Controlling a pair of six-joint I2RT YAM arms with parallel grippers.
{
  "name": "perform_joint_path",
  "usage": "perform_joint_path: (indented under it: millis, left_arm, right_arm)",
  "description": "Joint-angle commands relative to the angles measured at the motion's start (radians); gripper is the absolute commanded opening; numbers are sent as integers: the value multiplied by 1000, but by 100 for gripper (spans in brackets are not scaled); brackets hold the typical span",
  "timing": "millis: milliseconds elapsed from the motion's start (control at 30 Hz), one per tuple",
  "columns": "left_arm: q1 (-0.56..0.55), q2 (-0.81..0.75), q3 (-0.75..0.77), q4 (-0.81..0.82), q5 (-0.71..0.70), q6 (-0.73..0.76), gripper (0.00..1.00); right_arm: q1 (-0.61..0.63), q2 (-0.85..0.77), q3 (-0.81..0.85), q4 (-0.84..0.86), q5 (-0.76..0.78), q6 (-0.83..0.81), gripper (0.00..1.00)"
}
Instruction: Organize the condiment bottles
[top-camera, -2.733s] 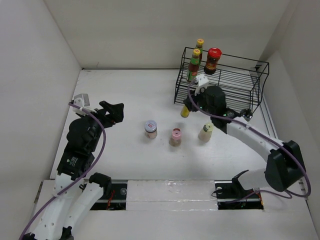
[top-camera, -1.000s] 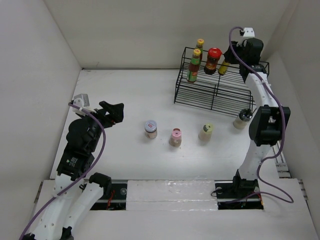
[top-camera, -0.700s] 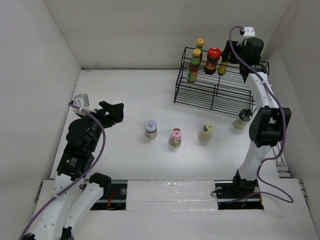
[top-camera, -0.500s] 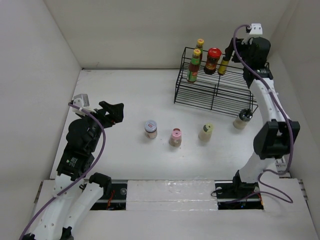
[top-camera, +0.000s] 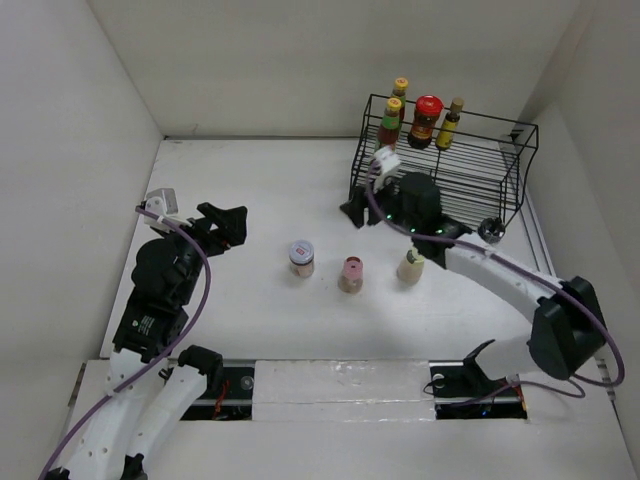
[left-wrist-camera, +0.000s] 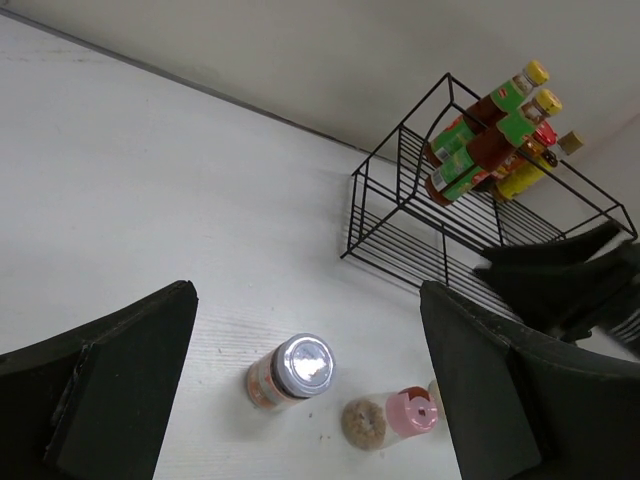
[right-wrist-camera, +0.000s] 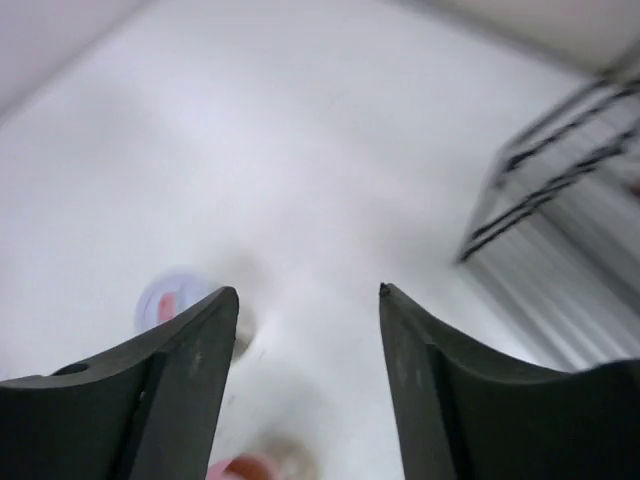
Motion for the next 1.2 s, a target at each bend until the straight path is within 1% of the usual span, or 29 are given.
perform_joint_path:
  millis: [0, 33, 100, 133, 167, 233, 267, 367, 400, 533, 633, 700, 733, 767, 800, 833, 900, 933, 967, 1033, 1067, 1133, 1167]
  left_arm:
    - [3, -14, 1, 49, -6, 16, 89]
    - [3, -14, 1, 49, -6, 16, 89]
    - [3, -23, 1, 49, -6, 16, 89]
    - [3, -23, 1, 49, -18, 16, 89]
    - [3, -23, 1, 49, -18, 16, 89]
    - [3, -23, 1, 40, -18, 16, 89]
    - [3, -23, 1, 40, -18, 16, 89]
    - [3, -23, 1, 40, -27, 16, 89]
    - [3, -23, 1, 40, -27, 16, 89]
    - [3, -35, 1, 40, -36, 16, 89]
    - [3, -35, 1, 40, -37, 16, 89]
    - [3, -35, 1, 40, -37, 16, 89]
    - [3, -35, 1, 40, -37, 16, 89]
    - [3, -35, 1, 40, -37, 16, 89]
    - [3, -35, 1, 40, -37, 16, 89]
    - [3, -26, 1, 40, -37, 16, 89]
    - [3, -26, 1, 40, -37, 16, 89]
    - [3, -26, 1, 40, -37, 16, 89]
    - [3, -26, 1, 40, -37, 16, 89]
    - [3, -26, 1, 40, -27, 16, 89]
    - [3, -26, 1, 40, -27, 16, 89]
    - [3, -26, 1, 40, -27, 16, 89]
    - [3, -26, 1, 40, -27, 16, 89]
  right_arm:
    - [156, 48, -3, -62, -79, -52, 67]
    - [185, 66, 8, -88, -69, -66, 81]
    - [227, 118, 8, -115, -42, -84, 92]
    - [250, 137, 8, -128, -42, -84, 100]
    - [250, 176, 17, -128, -42, -84, 100]
    - [261, 223, 42, -128, -90, -84, 100]
    - [285, 265, 69, -128, -90, -84, 100]
    - [329, 328, 122, -144, -90, -95, 100]
    - [330, 371, 155, -144, -90, -106, 100]
    - [340, 447, 220, -144, -90, -117, 100]
    - [349, 468, 241, -144, -99, -117, 98]
    - [360, 482, 252, -144, -64, -127, 93]
    - [360, 494, 261, -144, -53, -127, 81]
    - [360, 494, 261, -144, -53, -127, 77]
    - [360, 506, 261, -144, -42, -127, 74]
    - [360, 507, 261, -144, -42, -127, 68]
    - [360, 507, 261, -144, -29, -127, 63]
    - [360, 507, 261, -144, -15, -118, 60]
    - [360, 488, 261, -144, -15, -118, 53]
    - [350, 447, 261, -144, -15, -118, 54]
    - [350, 438, 261, -144, -15, -118, 64]
    - [350, 428, 283, -144, -15, -118, 78]
    - [350, 428, 283, -156, -15, -127, 82]
